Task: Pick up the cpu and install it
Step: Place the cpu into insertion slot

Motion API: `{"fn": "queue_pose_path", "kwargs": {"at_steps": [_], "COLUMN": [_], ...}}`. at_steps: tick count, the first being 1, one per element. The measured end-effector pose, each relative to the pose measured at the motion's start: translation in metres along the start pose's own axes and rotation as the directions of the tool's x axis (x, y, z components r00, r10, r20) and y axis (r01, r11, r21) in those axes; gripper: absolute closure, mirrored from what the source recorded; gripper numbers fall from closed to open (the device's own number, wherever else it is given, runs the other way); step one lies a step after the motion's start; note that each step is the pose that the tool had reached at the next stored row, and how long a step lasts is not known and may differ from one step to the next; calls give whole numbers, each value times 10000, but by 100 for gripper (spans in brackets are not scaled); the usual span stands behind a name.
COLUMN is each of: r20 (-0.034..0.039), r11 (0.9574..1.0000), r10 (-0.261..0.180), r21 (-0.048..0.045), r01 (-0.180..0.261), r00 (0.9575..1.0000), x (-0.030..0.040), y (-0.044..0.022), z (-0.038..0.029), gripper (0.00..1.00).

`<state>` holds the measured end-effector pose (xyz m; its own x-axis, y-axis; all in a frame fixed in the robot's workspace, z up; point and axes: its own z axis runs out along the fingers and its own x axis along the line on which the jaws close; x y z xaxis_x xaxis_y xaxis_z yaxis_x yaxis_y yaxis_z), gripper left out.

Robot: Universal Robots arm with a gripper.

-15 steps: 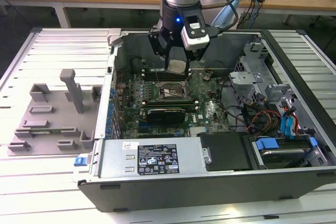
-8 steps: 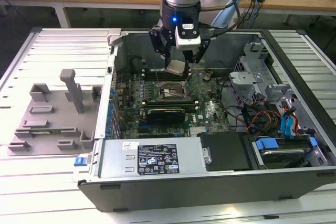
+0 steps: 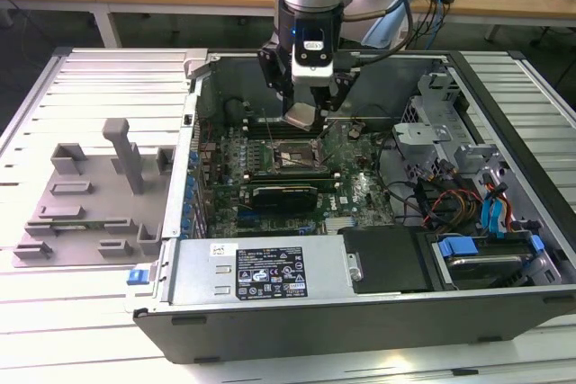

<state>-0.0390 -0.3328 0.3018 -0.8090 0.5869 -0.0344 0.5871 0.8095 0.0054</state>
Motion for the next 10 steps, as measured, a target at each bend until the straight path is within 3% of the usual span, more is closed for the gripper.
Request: {"fn": "queue_pose_path", "kwargs": {"at_steps": [2,4,6,8,9,10], "r20": [3,6,12,16,18,23], "r11": [9986,9969,9886,9835,9788,9715], "r10": [532,792,1505,1807,2047,2368], "r21": [18,26,51,61,69,80], "r01": [-532,-792,-1505,-1807,-2047,-2368], "r00": [9986,9969,9886,9835,9788,9716], "x": [0,0,0,0,1,1], "y": [0,0,0,0,0,0], "z": [1,2,4,5,6,7], "gripper": [45,45,45,45,45,45]}}
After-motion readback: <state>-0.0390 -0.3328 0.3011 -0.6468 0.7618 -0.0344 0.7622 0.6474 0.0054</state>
